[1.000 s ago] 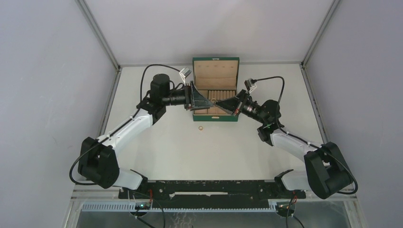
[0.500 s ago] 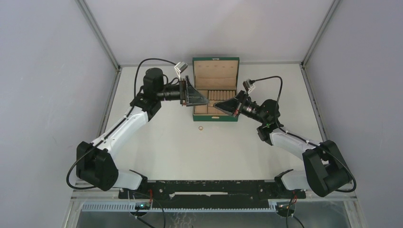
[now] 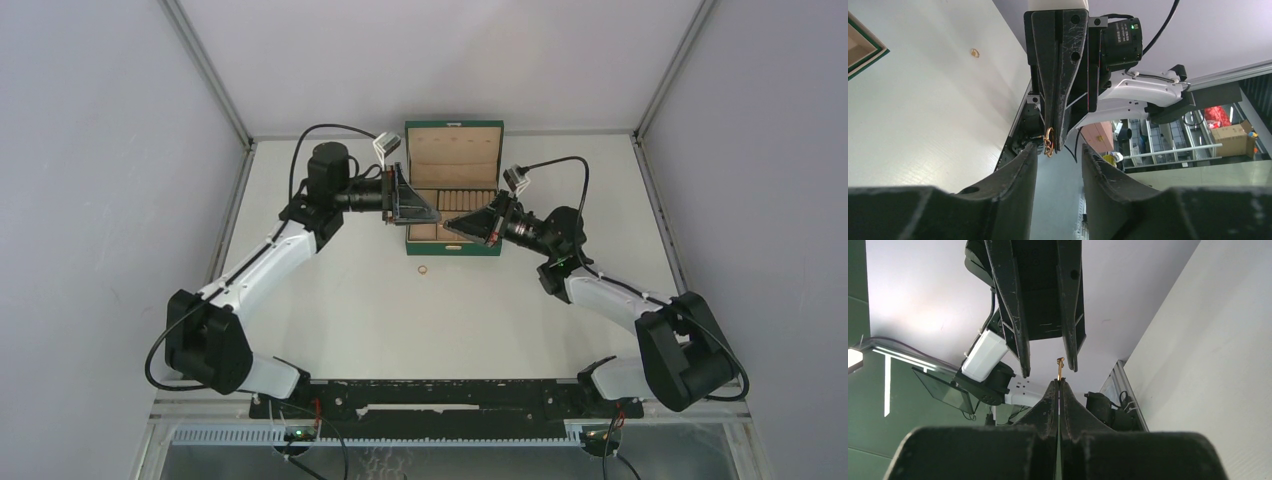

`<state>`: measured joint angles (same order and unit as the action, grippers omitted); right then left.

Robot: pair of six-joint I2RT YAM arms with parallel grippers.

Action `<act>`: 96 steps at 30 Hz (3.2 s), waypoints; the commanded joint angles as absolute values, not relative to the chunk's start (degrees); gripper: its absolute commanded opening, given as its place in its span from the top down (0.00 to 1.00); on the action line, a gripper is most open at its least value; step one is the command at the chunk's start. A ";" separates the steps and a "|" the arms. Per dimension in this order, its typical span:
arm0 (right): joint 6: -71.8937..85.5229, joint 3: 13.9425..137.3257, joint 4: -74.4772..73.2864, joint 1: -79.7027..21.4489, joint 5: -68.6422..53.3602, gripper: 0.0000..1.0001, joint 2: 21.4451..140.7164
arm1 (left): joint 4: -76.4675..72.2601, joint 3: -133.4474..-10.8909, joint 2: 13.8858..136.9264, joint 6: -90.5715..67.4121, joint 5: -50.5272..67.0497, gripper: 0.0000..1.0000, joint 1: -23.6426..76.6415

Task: Organize the mixed jewelry

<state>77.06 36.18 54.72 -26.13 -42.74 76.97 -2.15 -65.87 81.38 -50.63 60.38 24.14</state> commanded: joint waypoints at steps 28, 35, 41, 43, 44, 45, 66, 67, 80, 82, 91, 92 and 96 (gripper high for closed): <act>65.97 40.01 38.30 -23.84 -40.14 0.60 70.74 | 12.94 -73.35 81.88 -41.01 55.75 1.00 21.85; 39.59 63.50 -26.87 -22.88 -5.57 0.59 72.05 | 31.06 -76.51 79.70 -29.91 40.82 1.00 15.94; 30.01 80.68 -42.60 -22.49 7.18 0.62 90.40 | 33.79 -75.58 77.85 -28.56 33.57 1.00 15.82; 27.84 84.76 -44.12 -22.11 6.90 0.60 94.53 | 33.86 -75.02 77.47 -28.67 33.47 1.00 15.89; 26.99 85.83 -44.49 -22.09 7.32 0.59 96.11 | 33.85 -74.82 77.21 -28.71 33.51 1.00 15.83; 26.39 86.55 -44.63 -22.03 7.85 0.59 97.25 | 33.86 -74.58 76.91 -28.74 33.51 1.00 15.82; 22.49 83.85 -38.11 -19.50 -5.18 0.53 107.64 | 33.86 -74.21 77.31 -28.36 34.13 1.00 15.82; 22.51 83.89 -38.06 -19.51 -5.26 0.53 108.14 | 33.84 -74.33 77.48 -28.38 34.23 1.00 15.84; 22.09 81.60 -37.83 -19.85 -2.05 0.63 109.51 | 33.68 -75.85 79.22 -28.59 35.31 1.00 15.95; 22.09 81.00 -37.74 -20.02 -1.47 0.63 109.08 | 33.65 -75.99 79.41 -28.63 35.42 1.00 15.91; 22.23 79.65 -37.27 -20.41 -0.36 0.62 108.56 | 33.10 -75.93 80.06 -28.67 35.68 1.00 15.91; 22.31 79.63 -37.27 -20.51 -0.28 0.62 108.67 | 33.13 -75.94 80.13 -28.73 35.69 1.00 15.92; 22.37 79.63 -37.01 -21.20 -0.19 0.69 108.98 | 33.02 -75.80 80.24 -28.69 35.77 1.00 15.91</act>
